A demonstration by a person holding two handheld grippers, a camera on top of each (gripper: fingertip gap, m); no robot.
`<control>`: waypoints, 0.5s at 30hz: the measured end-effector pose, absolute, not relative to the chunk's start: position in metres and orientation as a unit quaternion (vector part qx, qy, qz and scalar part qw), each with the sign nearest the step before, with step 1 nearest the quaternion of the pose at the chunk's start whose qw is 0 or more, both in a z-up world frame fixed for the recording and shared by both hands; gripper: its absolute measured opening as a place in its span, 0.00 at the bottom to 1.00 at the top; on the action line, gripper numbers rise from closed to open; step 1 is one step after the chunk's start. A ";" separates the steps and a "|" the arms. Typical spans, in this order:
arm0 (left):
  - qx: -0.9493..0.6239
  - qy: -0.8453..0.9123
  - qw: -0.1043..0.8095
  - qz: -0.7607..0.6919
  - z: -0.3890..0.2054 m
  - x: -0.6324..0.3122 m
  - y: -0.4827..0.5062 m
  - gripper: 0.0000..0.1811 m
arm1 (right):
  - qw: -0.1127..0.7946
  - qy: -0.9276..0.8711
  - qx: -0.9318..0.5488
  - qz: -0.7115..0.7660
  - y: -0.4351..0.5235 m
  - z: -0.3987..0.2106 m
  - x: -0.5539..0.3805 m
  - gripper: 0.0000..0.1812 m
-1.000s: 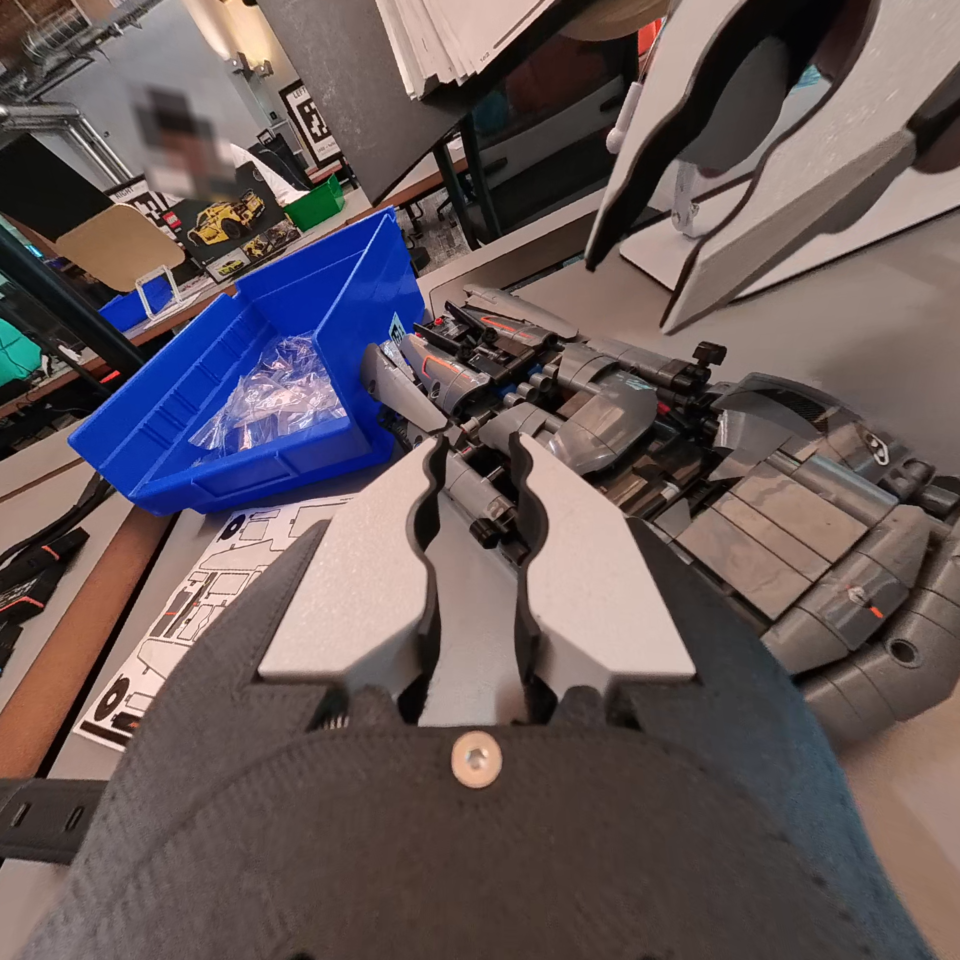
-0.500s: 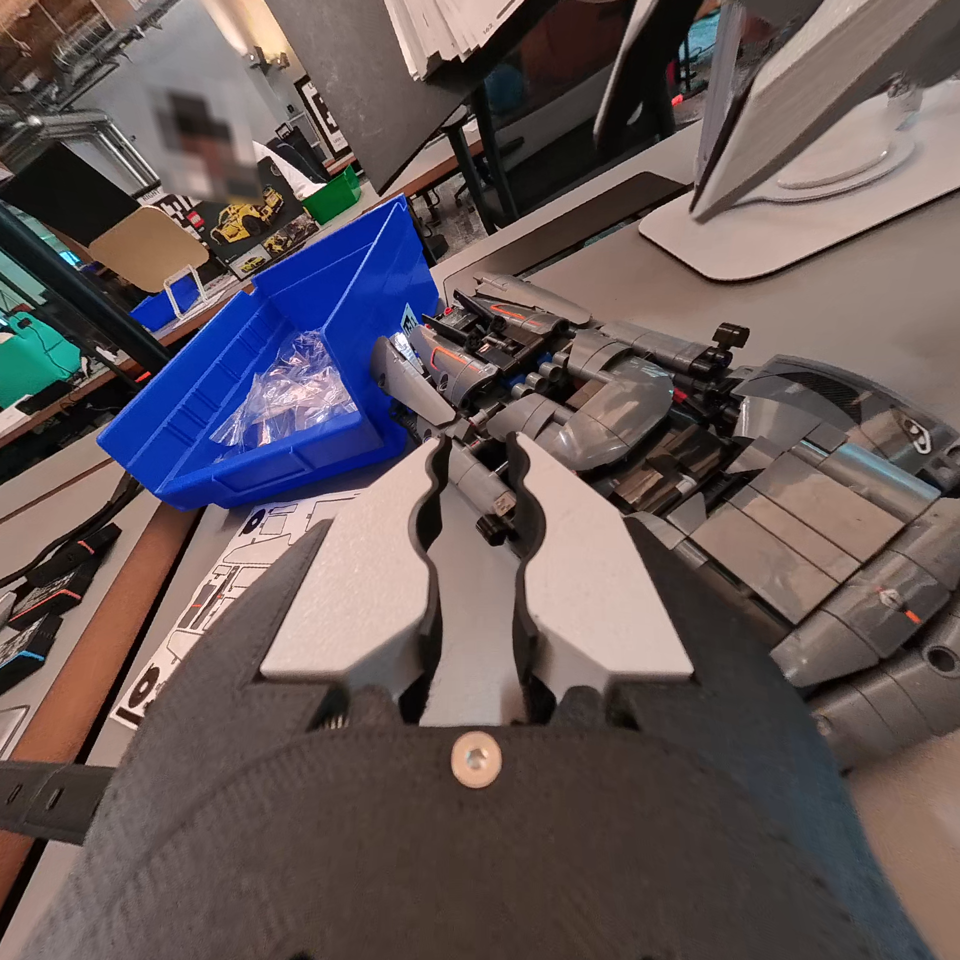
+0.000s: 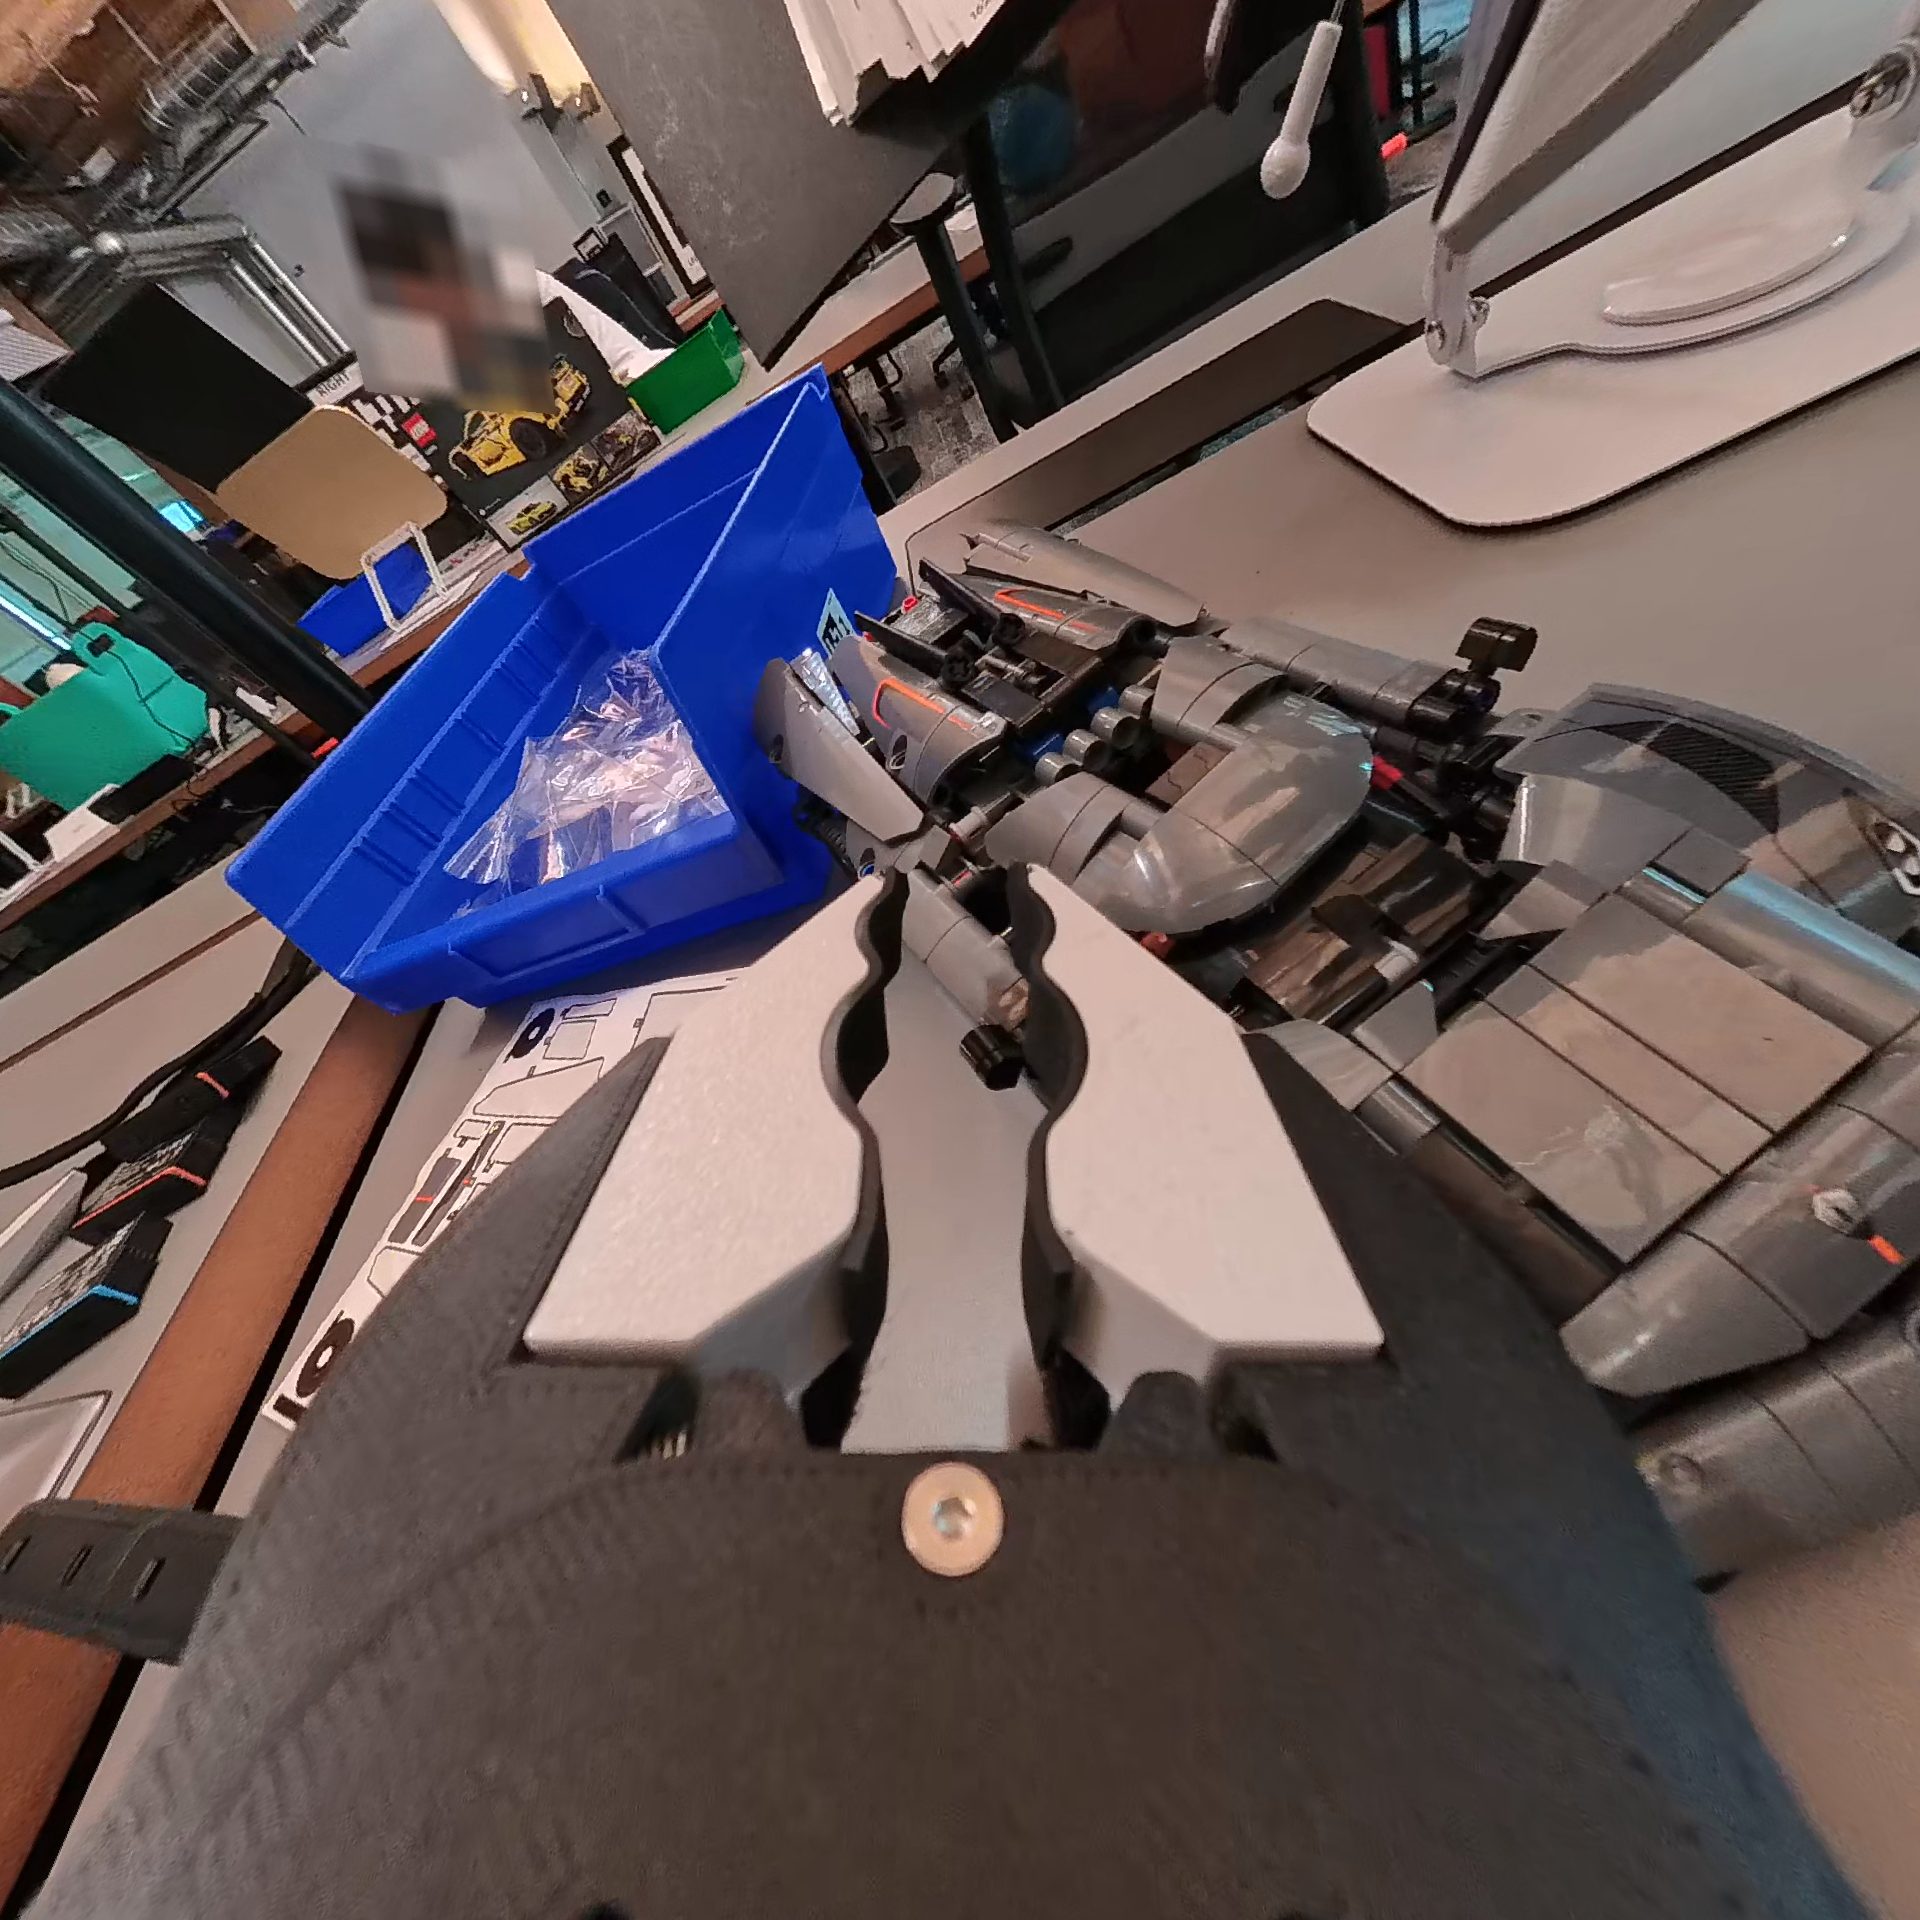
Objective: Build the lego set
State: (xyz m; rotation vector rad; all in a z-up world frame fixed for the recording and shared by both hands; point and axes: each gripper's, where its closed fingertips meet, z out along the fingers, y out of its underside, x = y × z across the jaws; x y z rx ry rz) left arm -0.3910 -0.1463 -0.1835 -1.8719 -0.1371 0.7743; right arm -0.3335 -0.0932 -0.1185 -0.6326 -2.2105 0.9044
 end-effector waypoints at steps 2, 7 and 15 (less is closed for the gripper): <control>-0.783 -0.058 0.527 0.324 -0.184 -0.391 -0.146 0.10 | 0.329 -0.844 -0.242 0.346 -0.093 -0.118 -0.334 0.21; -0.783 -0.059 0.527 0.325 -0.183 -0.392 -0.146 0.11 | 0.328 -0.846 -0.242 0.345 -0.094 -0.119 -0.333 0.21; -0.783 -0.059 0.527 0.327 -0.183 -0.392 -0.146 0.11 | 0.328 -0.844 -0.245 0.348 -0.091 -0.118 -0.333 0.20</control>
